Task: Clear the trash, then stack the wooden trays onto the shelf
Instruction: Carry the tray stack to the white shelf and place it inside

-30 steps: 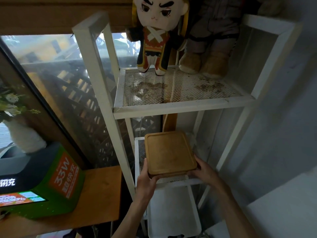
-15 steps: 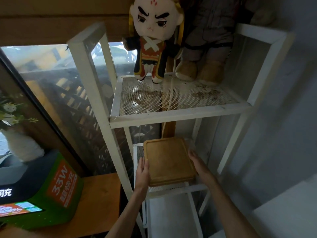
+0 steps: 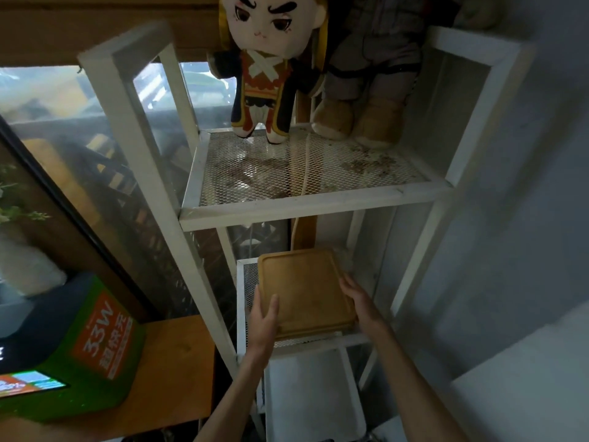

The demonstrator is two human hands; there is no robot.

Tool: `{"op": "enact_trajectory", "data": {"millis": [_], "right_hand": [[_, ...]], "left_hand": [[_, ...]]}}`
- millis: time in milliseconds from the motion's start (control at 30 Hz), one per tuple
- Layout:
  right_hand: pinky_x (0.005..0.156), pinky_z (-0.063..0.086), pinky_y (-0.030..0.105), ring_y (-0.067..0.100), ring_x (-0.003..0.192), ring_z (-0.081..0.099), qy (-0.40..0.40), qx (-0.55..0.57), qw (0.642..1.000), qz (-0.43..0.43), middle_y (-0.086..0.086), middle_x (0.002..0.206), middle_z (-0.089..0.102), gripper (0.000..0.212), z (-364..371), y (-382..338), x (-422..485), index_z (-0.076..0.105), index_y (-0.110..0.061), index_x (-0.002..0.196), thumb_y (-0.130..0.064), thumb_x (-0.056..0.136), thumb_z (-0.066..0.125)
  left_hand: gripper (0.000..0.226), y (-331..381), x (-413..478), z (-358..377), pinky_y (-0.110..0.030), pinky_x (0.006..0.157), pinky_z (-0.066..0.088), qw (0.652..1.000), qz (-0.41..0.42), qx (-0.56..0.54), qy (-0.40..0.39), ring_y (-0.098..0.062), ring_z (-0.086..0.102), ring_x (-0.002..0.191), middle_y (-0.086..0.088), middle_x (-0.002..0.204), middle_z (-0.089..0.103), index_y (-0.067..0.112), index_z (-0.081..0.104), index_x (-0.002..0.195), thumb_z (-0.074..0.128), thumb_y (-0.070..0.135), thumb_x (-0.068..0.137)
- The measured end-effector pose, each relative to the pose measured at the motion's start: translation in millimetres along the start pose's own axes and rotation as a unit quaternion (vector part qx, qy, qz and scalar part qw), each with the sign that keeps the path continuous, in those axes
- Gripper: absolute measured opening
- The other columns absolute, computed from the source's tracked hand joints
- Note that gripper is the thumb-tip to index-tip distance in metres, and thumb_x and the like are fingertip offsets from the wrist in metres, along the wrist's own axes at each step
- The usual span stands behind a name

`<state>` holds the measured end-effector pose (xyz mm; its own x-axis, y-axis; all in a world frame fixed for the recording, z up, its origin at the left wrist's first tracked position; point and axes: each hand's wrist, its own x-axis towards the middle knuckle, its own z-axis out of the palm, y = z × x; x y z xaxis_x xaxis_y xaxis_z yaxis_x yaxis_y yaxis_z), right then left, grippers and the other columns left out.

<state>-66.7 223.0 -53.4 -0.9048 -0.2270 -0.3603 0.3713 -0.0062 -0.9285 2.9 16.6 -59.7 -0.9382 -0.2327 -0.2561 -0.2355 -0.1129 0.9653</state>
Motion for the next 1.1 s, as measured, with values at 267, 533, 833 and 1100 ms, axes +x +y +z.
{"op": "enact_trajectory", "data": {"millis": [267,533,833,1100], "right_hand": [[0.117,0.031,0.05,0.025,0.14,0.04,0.01,-0.027,1.0,0.01,0.005,0.157,0.036,0.069,3,4,4,0.023,-0.026,0.155,-0.047,0.095,0.051],[0.108,0.039,0.054,0.03,0.142,0.035,0.098,-0.469,0.875,-0.069,-0.001,0.164,0.015,0.08,14,7,-16,-0.006,-0.042,0.152,-0.064,0.092,0.042],[0.114,0.031,0.052,0.03,0.15,0.015,0.117,-0.603,0.784,-0.084,-0.004,0.166,0.0,0.057,32,20,-39,0.01,-0.03,0.156,-0.049,0.103,0.018],[0.114,0.027,0.057,0.036,0.147,0.017,0.068,-0.609,0.79,-0.013,-0.007,0.166,-0.004,0.057,32,-3,-44,0.007,-0.034,0.156,-0.051,0.102,0.018]], "left_hand": [[0.074,2,-2,-3,-0.053,0.109,0.042,0.998,0.0,0.056,-0.016,-0.031,0.038,0.137,-0.003,0.159,0.021,0.032,0.004,0.155,0.05,0.04,0.098],[0.084,3,-12,-10,-0.055,0.118,0.028,0.923,0.078,0.377,-0.032,-0.03,0.01,0.15,-0.003,0.164,-0.013,0.026,-0.006,0.156,0.051,0.043,0.097],[0.066,-7,-26,-6,-0.056,0.119,0.014,0.778,0.072,0.623,-0.037,-0.024,0.001,0.152,-0.003,0.163,-0.022,0.016,-0.014,0.154,0.013,0.047,0.103],[0.068,24,-24,-1,-0.063,0.118,0.015,0.763,0.004,0.641,-0.076,-0.035,0.009,0.15,-0.007,0.165,-0.012,0.015,-0.005,0.156,0.022,0.047,0.102]]}}
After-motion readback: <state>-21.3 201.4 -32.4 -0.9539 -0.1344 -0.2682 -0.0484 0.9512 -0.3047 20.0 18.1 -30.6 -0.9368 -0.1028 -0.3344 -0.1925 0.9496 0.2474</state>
